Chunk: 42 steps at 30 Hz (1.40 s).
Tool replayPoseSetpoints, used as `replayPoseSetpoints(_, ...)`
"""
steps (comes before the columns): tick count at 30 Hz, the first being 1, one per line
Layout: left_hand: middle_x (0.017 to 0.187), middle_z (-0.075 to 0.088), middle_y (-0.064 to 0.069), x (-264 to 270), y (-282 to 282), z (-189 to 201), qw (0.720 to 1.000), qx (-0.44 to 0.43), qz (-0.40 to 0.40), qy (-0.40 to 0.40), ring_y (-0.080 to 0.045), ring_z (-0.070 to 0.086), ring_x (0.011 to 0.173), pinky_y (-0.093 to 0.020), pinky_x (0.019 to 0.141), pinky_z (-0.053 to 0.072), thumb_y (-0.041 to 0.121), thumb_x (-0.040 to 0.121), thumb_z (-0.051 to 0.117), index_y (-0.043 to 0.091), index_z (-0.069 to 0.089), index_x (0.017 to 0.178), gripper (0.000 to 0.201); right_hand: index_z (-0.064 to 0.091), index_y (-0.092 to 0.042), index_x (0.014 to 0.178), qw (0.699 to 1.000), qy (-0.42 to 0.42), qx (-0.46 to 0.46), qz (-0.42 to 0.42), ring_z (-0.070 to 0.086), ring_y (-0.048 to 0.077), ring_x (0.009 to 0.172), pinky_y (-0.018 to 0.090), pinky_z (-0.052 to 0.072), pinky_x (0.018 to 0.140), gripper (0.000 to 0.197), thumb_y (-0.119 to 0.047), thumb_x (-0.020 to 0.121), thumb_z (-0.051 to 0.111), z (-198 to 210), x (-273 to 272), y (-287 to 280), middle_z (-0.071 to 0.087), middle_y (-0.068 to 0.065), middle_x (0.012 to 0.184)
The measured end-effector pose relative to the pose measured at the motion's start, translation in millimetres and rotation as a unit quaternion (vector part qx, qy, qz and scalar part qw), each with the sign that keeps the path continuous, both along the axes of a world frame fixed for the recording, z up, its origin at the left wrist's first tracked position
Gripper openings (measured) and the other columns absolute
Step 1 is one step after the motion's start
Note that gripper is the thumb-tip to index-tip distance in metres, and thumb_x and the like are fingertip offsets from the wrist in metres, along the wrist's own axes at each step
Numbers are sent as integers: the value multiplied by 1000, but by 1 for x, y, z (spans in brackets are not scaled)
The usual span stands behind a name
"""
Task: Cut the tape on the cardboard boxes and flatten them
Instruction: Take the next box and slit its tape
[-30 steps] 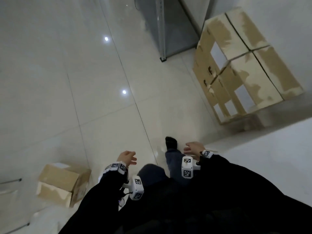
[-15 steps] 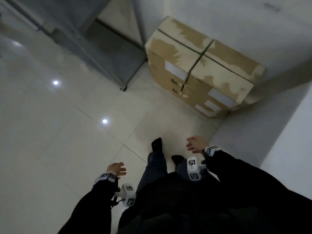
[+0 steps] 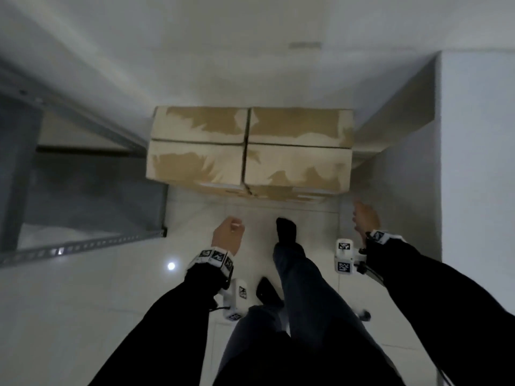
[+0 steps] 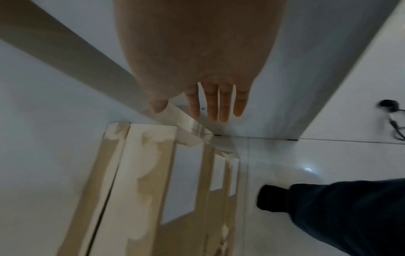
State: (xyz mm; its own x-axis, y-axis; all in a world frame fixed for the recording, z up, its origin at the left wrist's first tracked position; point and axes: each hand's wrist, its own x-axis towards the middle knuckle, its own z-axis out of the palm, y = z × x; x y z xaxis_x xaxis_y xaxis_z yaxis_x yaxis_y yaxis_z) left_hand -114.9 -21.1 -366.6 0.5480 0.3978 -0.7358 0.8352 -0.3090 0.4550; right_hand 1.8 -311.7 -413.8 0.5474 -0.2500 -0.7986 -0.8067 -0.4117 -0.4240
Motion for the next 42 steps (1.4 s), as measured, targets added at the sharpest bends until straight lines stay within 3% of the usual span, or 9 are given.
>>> replayPoseSetpoints(2, 110, 62, -11, 62, -2, -5, 999, 24, -15, -45, -21, 56, 95, -21, 77, 39, 17, 97, 49, 8, 56, 120, 26, 44, 1, 135, 997, -65, -35, 7, 45, 37, 125, 39, 35, 102, 51, -36, 99, 42, -9, 41, 8, 46, 23, 138)
replayPoseSetpoints(6, 136, 50, -16, 170, -2, -37, 994, 68, -21, -78, -30, 49, 123, -32, 96, 38, 9, 96, 48, 2, 47, 133, 39, 39, -2, 138, 991, -117, -29, -59, 46, 34, 125, 33, 36, 92, 77, -54, 85, 56, -38, 112, 24, 47, 18, 138)
replayPoseSetpoints(9, 139, 46, -19, 215, 2, -65, 995, 96, 2, -39, -34, 48, 123, -34, 95, 40, 14, 96, 47, 1, 41, 137, 43, 28, -7, 144, 996, -80, -3, -24, 43, 32, 129, 33, 35, 99, 65, -42, 94, 50, -64, 144, 33, 41, 17, 142)
replayPoseSetpoints(13, 139, 43, -21, 238, -1, -91, 990, 132, 21, 32, -37, 46, 124, -41, 101, 40, 29, 97, 47, -2, 39, 138, 52, 28, -9, 144, 997, -70, 4, -36, 44, 33, 127, 35, 36, 101, 68, -49, 94, 47, -95, 153, 35, 42, 17, 142)
replayPoseSetpoints(17, 135, 47, -21, 248, 6, -105, 985, 161, 41, 47, -38, 47, 121, -45, 100, 40, 42, 97, 43, -1, 43, 133, 56, 28, -19, 147, 995, -103, 5, -11, 53, 35, 117, 33, 44, 87, 62, -53, 95, 38, -110, 146, 31, 52, 14, 135)
replayPoseSetpoints(21, 137, 47, -24, 258, -1, -105, 986, 164, 8, 40, -37, 50, 120, -39, 91, 41, 34, 100, 39, -1, 24, 144, 58, 50, -21, 133, 991, -129, 27, 9, 62, 30, 100, 29, 46, 74, 51, -53, 97, 34, -115, 146, 22, 64, 9, 114)
replayPoseSetpoints(24, 137, 46, -22, 259, -2, -105, 989, 143, -17, 32, -34, 49, 122, -35, 92, 41, 26, 99, 45, 1, 28, 142, 53, 53, -17, 130, 991, -129, 23, 21, 61, 27, 99, 25, 42, 74, 49, -50, 98, 34, -108, 147, 19, 63, 10, 116)
replayPoseSetpoints(36, 133, 55, -15, 211, 0, 29, 987, 115, 18, -114, -33, 52, 119, -29, 85, 37, 29, 93, 58, 8, 48, 132, 46, 47, -6, 135, 984, -172, 46, -1, 46, 26, 128, 17, 31, 87, 49, -39, 101, 37, 27, 119, 9, 52, 13, 135)
replayPoseSetpoints(42, 114, 61, -4, 140, 16, 121, 945, 102, 19, -310, -25, 57, 104, -27, 82, 37, 34, 89, 64, 14, 54, 115, 35, 51, -10, 132, 969, -238, 64, -13, 50, 29, 123, 41, 37, 107, 63, -57, 94, 35, 118, 49, 9, 56, 12, 132)
